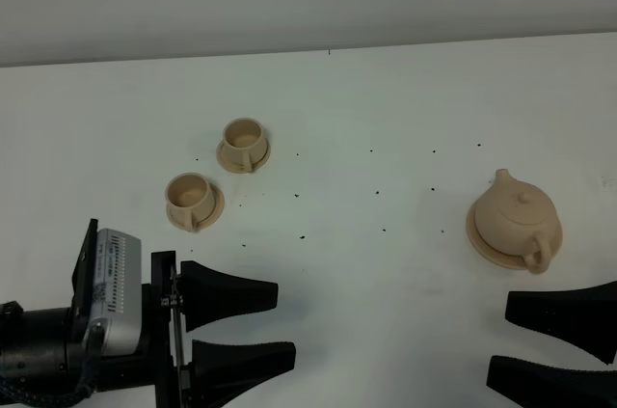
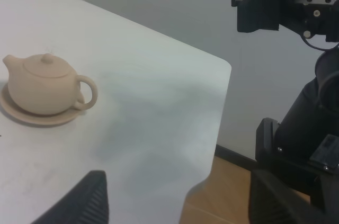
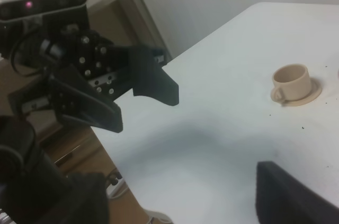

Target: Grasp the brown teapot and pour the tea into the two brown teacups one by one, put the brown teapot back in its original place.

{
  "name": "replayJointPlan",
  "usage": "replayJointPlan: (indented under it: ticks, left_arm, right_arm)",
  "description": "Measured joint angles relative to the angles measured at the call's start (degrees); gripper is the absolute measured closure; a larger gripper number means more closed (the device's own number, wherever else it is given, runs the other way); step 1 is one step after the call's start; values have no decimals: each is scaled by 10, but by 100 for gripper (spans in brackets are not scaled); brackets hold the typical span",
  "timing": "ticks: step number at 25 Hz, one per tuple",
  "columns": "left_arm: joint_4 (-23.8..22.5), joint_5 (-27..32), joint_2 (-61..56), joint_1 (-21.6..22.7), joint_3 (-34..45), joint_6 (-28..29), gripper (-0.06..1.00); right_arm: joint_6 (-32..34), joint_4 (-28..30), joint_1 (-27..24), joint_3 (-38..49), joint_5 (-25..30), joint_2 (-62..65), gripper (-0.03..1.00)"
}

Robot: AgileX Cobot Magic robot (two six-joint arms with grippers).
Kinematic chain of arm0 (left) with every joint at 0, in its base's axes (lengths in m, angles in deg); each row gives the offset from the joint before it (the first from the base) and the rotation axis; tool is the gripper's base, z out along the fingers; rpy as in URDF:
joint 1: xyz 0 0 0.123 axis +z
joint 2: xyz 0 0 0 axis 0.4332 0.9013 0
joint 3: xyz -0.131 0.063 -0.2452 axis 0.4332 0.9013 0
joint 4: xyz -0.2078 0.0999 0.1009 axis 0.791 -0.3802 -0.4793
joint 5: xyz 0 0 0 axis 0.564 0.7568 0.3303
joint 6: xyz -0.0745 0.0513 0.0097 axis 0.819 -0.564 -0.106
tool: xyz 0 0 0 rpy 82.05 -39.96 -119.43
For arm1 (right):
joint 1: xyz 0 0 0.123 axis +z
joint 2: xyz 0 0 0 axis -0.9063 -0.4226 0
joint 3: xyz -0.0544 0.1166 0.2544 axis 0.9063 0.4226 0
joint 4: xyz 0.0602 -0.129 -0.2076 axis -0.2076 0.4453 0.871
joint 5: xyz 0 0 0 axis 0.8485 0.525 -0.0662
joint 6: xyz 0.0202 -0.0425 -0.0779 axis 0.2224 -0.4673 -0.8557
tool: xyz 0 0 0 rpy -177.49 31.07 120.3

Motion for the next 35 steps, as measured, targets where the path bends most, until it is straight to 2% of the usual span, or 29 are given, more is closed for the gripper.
replayJointPlan:
  ticks: [16,19,22,26,31,33,35]
  left_arm:
    - [0,0,0,0,0,5,37]
    - [0,-1,-8,0,-7,33,42]
    - [0,-13,-42,0,-28,61,52]
    - [0,-83,-137,0,-58,110,68]
    - [-2,-263,-316,0,-79,252,86]
    - [-43,-326,-399,0,-80,319,91]
    - [-117,-357,-469,0,-80,403,93]
  right_arm:
    - [2,-1,0,0,-1,0,38]
    - [2,-2,0,0,-2,0,38]
    - [3,-2,0,0,-3,0,38]
    - [4,-3,0,0,-13,0,38]
    - [23,-5,0,0,-34,0,38]
    - [30,-5,0,0,-36,0,38]
    - [30,-5,0,0,-37,0,38]
